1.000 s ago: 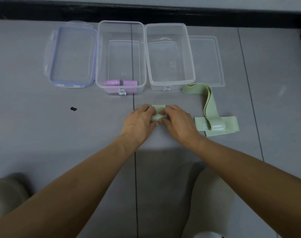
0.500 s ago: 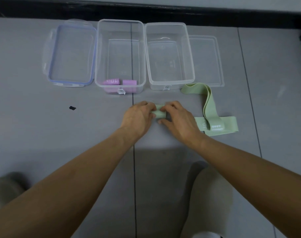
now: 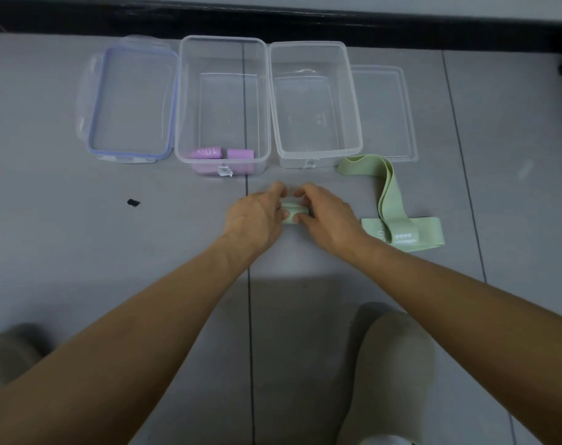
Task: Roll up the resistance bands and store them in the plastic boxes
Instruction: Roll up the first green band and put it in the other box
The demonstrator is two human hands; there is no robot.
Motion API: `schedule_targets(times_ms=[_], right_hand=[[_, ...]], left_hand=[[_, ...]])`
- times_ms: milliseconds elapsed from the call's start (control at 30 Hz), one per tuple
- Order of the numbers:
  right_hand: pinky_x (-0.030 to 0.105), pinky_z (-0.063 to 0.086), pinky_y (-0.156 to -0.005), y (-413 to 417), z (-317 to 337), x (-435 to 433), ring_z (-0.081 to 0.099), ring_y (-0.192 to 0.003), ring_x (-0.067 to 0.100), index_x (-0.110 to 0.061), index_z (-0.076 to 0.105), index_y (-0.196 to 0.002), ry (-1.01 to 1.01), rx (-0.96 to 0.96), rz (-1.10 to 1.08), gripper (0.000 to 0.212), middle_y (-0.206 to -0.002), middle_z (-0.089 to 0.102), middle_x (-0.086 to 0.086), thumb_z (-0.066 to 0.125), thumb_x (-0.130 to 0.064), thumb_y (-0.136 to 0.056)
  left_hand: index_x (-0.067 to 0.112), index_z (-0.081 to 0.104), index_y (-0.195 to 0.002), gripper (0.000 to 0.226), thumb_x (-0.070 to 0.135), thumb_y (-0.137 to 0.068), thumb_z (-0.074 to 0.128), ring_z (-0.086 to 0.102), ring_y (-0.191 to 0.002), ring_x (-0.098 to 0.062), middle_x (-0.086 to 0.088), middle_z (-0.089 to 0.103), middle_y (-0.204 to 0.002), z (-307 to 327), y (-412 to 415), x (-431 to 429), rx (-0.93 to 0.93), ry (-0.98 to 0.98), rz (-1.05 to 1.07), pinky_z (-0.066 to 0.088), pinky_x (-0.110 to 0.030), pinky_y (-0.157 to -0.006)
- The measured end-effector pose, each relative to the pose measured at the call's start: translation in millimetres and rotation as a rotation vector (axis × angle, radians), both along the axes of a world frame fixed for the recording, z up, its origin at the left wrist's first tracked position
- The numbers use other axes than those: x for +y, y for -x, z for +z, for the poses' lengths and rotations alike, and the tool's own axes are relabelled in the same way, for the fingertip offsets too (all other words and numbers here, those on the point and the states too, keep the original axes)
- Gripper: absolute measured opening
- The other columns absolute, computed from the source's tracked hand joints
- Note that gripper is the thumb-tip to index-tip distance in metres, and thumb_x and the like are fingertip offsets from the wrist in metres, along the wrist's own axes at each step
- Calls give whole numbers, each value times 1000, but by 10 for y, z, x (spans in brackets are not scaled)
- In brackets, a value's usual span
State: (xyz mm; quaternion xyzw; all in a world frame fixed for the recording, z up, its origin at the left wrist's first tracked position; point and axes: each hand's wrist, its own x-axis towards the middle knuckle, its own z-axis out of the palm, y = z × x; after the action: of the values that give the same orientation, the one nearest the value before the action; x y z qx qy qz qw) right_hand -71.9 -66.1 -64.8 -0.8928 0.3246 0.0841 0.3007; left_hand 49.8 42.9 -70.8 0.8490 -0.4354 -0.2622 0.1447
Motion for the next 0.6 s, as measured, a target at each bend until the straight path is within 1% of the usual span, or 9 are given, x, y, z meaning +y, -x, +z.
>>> schedule_targets(times_ms=[33, 100, 233, 367, 500, 600], right_hand=[[30, 40, -88, -12, 11, -5, 58, -111, 20, -21, 53, -129, -8, 9, -7, 38, -127, 58, 0, 61, -25, -93], [32, 41, -91, -37, 11, -36, 57, -114, 22, -20, 55, -131, 4, 32, 7, 37, -128, 59, 2, 60, -27, -95], [34, 44, -86, -81, 22, -75, 59, -106, 26, -21, 63, -123, 24, 61, 68, 28, -119, 58, 5, 55, -28, -97], [36, 46, -88, -93, 51, -67, 59, -104, 28, -20, 65, -121, 23, 67, 63, 27, -119, 56, 6, 54, -28, -98], [34, 45, -85, -83, 68, -80, 59, -103, 25, -21, 62, -126, 13, 85, 86, 34, -123, 54, 3, 58, -35, -95], [35, 47, -80, -54, 54, -97, 59, -102, 25, -21, 59, -122, 25, 85, 136, 38, -120, 56, 1, 66, -36, -87]], left_hand=[[28, 47, -119, 26, 32, -94, 52, 63, -99, -33, -2, 68, -108, 10, 5, -10, -5, -7, 12, 50, -41, -83], [30, 50, -122, 27, 31, -95, 51, 62, -103, -32, -2, 67, -113, 29, 12, -43, -33, -23, 8, 48, -40, -83], [31, 60, -120, 25, 30, -96, 50, 58, -109, -31, -3, 63, -117, 63, 6, -77, -82, -47, 8, 46, -39, -86], [27, 62, -115, 23, 32, -97, 50, 55, -107, -32, -7, 52, -114, 67, -8, -105, -86, -59, 18, 46, -42, -86], [22, 61, -107, 16, 27, -96, 51, 57, -102, -32, -6, 55, -110, 47, -1, -135, -43, -52, 33, 46, -40, -82], [21, 61, -101, 12, 25, -94, 53, 58, -100, -31, -5, 57, -106, 32, -1, -146, -9, -39, 46, 43, -37, -79]])
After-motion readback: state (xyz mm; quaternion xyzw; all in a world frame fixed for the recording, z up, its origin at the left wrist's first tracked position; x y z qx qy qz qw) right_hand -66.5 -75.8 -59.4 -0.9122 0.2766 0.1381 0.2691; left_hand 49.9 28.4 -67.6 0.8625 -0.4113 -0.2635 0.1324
